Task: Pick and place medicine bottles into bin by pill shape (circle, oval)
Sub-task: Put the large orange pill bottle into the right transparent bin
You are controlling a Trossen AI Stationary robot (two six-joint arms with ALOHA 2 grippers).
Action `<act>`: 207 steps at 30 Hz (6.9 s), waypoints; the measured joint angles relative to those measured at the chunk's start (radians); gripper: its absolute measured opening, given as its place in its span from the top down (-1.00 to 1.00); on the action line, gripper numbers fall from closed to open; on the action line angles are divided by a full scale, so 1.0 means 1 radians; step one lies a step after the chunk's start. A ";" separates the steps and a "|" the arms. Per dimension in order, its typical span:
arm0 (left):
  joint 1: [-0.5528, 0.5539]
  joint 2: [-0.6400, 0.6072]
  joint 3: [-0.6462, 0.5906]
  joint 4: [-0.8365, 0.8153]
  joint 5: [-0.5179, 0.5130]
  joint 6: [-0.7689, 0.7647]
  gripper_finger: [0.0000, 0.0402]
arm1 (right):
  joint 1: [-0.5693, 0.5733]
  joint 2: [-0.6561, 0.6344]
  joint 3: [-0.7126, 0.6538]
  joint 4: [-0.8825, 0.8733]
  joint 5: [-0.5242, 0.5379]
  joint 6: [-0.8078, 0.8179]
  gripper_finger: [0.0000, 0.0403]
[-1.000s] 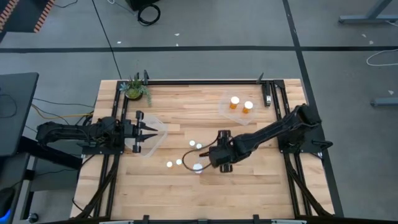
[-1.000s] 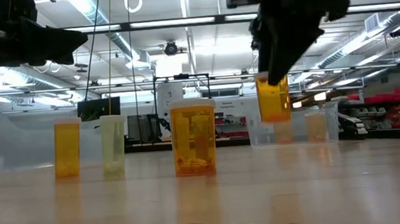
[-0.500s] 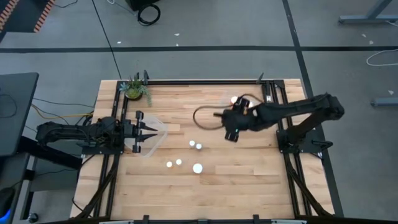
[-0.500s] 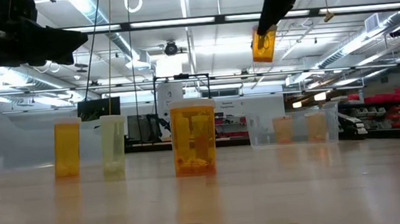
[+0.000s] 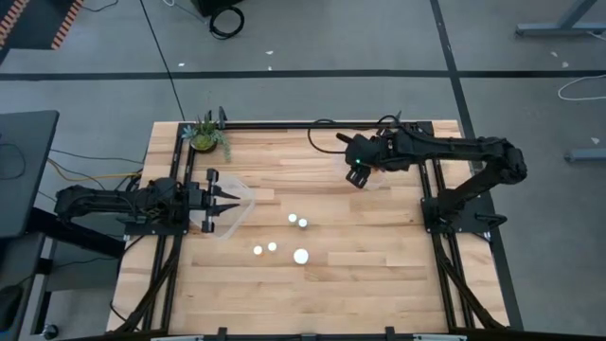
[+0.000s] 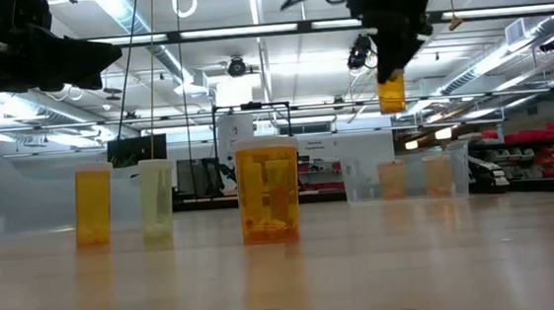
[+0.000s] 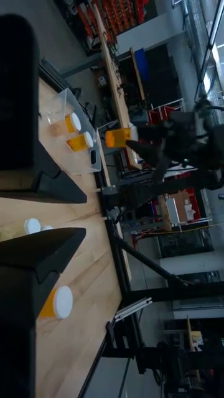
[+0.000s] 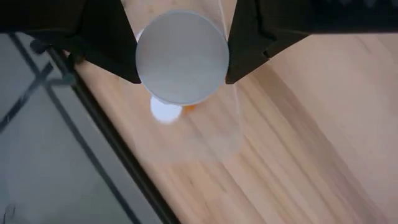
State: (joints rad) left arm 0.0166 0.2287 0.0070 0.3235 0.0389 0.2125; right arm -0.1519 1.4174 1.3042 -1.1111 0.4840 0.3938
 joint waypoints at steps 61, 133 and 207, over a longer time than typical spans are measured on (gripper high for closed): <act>0.000 0.000 0.000 0.000 0.000 0.000 0.58 | -0.178 0.001 -0.271 0.219 -0.228 -0.009 -0.27; 0.000 0.000 0.000 -0.001 0.000 0.000 0.57 | 0.451 0.585 0.721 0.239 -0.405 -0.292 -0.23; 0.000 0.000 0.000 0.000 0.000 0.000 0.58 | 0.473 0.839 0.545 0.170 -0.362 -0.356 -0.03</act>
State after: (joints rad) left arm 0.0166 0.2287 0.0070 0.3236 0.0391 0.2123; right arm 0.3214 2.2566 1.8496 -0.9412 0.1219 0.0377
